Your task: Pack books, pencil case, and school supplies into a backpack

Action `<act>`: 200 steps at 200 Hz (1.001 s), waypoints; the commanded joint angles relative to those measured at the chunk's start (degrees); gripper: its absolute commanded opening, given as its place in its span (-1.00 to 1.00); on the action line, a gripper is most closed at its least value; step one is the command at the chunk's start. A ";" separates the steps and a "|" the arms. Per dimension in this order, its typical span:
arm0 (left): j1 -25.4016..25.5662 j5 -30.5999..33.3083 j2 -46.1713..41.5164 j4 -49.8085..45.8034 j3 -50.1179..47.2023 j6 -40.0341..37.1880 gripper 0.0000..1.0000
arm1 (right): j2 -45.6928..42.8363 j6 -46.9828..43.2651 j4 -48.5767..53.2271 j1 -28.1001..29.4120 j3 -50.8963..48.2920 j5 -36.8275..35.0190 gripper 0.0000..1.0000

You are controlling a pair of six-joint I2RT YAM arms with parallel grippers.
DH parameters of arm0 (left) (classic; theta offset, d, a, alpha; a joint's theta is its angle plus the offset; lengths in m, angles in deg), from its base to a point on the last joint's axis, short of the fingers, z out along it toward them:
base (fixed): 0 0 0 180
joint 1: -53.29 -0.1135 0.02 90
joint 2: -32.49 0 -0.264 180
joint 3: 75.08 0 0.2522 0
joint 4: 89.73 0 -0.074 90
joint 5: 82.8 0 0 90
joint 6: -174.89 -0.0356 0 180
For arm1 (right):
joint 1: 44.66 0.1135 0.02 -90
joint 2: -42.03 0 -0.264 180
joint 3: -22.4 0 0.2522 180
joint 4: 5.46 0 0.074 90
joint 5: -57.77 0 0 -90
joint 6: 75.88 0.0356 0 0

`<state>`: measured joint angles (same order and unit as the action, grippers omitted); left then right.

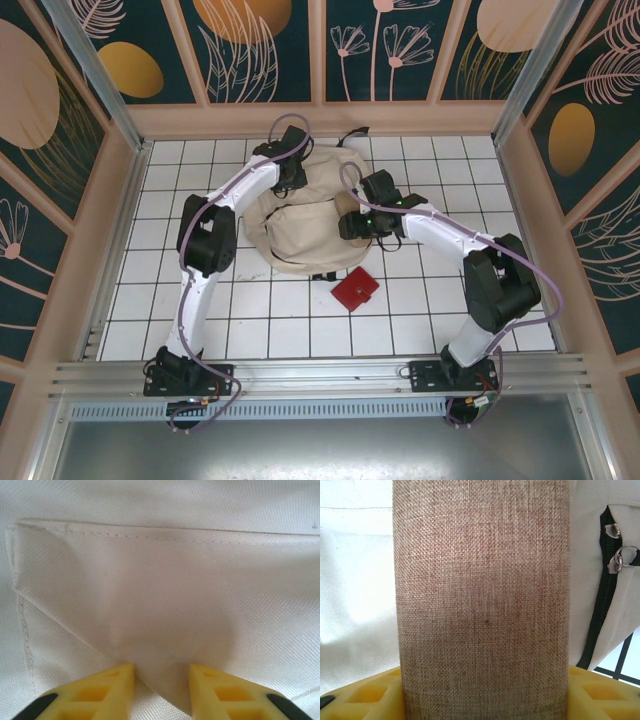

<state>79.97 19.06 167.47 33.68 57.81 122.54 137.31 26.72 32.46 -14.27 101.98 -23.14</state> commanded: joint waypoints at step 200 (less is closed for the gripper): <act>2.50 -2.23 4.89 -5.20 8.40 -4.97 -0.17 | -2.43 2.02 -1.43 0.54 -1.05 -1.05 0.02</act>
<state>82.55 16.06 170.18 30.60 63.52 117.08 137.31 28.03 32.42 -14.22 101.63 -23.36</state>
